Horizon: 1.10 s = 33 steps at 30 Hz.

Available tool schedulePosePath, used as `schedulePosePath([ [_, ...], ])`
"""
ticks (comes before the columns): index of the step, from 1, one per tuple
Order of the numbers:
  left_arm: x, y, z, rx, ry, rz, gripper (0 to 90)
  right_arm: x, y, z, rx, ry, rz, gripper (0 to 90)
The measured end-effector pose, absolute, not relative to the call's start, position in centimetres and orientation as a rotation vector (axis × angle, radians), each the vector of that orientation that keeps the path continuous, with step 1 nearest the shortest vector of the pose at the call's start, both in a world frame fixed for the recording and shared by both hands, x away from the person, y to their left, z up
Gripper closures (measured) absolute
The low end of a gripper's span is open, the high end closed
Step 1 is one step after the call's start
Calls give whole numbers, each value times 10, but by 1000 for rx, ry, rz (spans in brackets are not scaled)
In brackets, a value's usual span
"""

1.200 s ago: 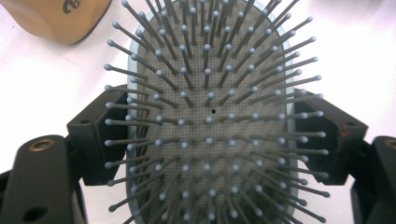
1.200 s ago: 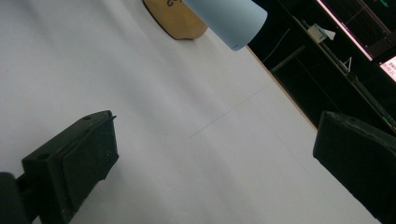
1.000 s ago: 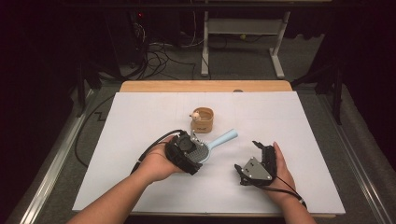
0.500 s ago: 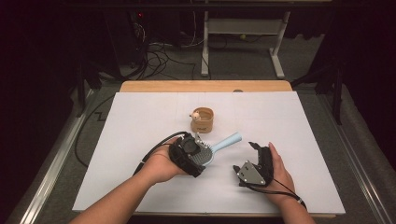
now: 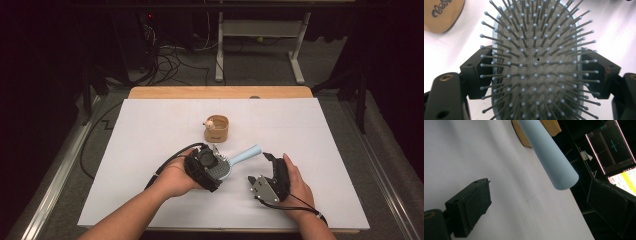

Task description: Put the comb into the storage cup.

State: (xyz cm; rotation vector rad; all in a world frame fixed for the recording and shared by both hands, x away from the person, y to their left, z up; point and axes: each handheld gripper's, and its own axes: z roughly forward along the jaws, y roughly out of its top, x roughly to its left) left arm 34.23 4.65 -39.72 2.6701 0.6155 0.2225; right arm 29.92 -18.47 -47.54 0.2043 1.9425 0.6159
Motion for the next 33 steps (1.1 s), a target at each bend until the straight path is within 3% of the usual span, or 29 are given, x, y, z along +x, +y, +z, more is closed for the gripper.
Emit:
schedulePosePath([
  [18, 342, 39, -399, 2699, 597, 217, 203, 295, -176, -479, 54, 1917, 509, 111],
  [33, 339, 21, -402, 2699, 568, 206, 203, 292, -172, -481, -18, 1889, 461, 208],
])
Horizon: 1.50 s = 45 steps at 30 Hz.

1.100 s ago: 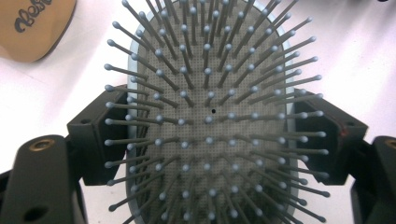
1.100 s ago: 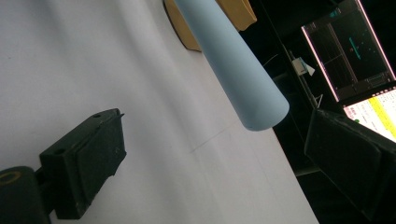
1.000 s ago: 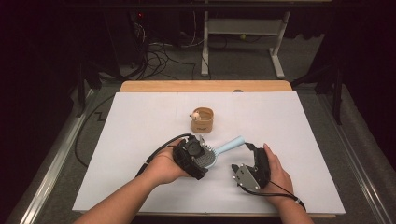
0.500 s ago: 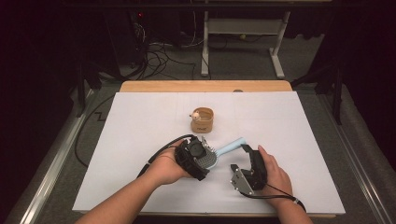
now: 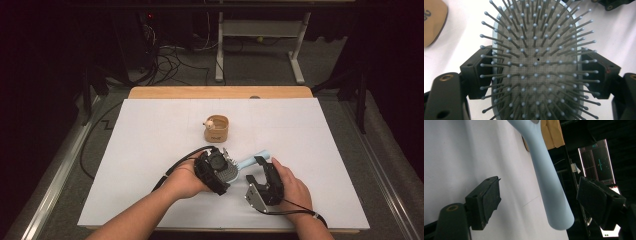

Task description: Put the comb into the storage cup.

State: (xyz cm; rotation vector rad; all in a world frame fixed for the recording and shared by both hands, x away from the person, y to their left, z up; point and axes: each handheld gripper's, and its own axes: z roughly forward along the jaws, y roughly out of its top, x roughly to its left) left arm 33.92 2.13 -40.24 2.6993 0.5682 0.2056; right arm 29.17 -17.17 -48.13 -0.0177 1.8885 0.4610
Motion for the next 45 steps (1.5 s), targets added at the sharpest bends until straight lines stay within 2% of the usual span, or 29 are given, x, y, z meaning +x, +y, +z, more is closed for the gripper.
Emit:
schedulePosePath([
  [10, 338, 7, -404, 2710, 537, 210, 203, 291, -171, -481, -38, 1883, 458, 277],
  [26, 340, -1, -405, 2711, 531, 195, 203, 287, -163, -482, -110, 1852, 428, 485],
  [45, 339, -9, -406, 2712, 523, 191, 203, 286, -161, -482, -121, 1850, 404, 582],
])
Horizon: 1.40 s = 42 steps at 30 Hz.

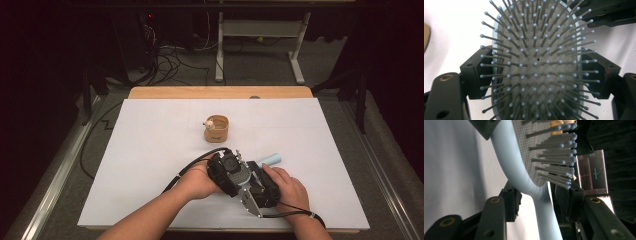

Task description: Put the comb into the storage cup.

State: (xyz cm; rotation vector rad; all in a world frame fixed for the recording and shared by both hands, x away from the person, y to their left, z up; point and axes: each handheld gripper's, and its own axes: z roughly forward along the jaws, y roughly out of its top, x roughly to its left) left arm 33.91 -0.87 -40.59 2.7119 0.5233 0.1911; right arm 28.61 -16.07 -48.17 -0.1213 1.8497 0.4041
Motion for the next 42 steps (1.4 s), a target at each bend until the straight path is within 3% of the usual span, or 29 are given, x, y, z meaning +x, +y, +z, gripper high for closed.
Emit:
schedulePosePath([
  [17, 341, -7, -403, 2700, 534, 193, 202, 285, -159, -481, -144, 1833, 378, 663],
  [42, 345, -3, -402, 2673, 545, 129, 199, 284, -157, -481, -169, 1825, 321, 710],
])
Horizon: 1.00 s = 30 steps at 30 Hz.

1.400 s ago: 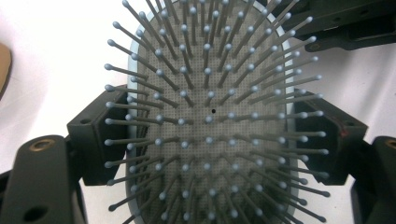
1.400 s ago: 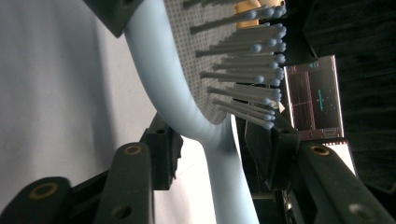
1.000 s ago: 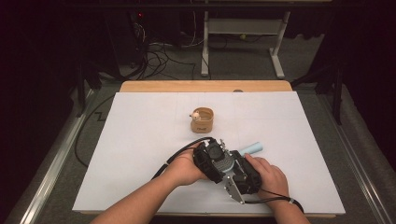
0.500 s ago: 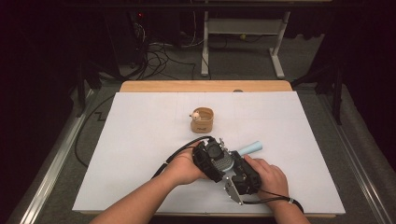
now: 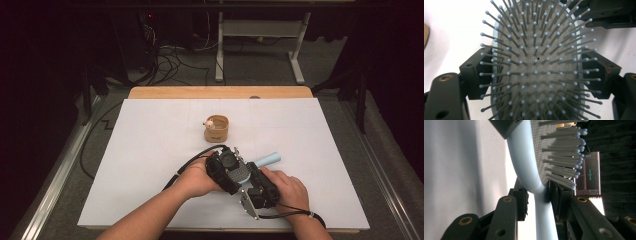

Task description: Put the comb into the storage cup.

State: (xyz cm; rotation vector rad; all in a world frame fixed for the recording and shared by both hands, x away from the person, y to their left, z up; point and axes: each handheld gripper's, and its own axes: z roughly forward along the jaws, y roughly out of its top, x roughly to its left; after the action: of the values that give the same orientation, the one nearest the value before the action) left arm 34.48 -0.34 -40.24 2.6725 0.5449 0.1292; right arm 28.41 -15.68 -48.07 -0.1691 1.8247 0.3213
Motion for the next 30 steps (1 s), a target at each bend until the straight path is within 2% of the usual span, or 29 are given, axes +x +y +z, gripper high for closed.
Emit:
schedulePosePath([
  [13, 347, 1, -397, 2628, 552, 114, 199, 283, -157, -479, -161, 1828, 308, 779],
  [20, 346, 3, -396, 2628, 538, 128, 199, 282, -156, -478, -167, 1815, 309, 783],
  [30, 347, 8, -395, 2635, 535, 144, 140, 284, -158, -477, -140, 1814, 288, 785],
])
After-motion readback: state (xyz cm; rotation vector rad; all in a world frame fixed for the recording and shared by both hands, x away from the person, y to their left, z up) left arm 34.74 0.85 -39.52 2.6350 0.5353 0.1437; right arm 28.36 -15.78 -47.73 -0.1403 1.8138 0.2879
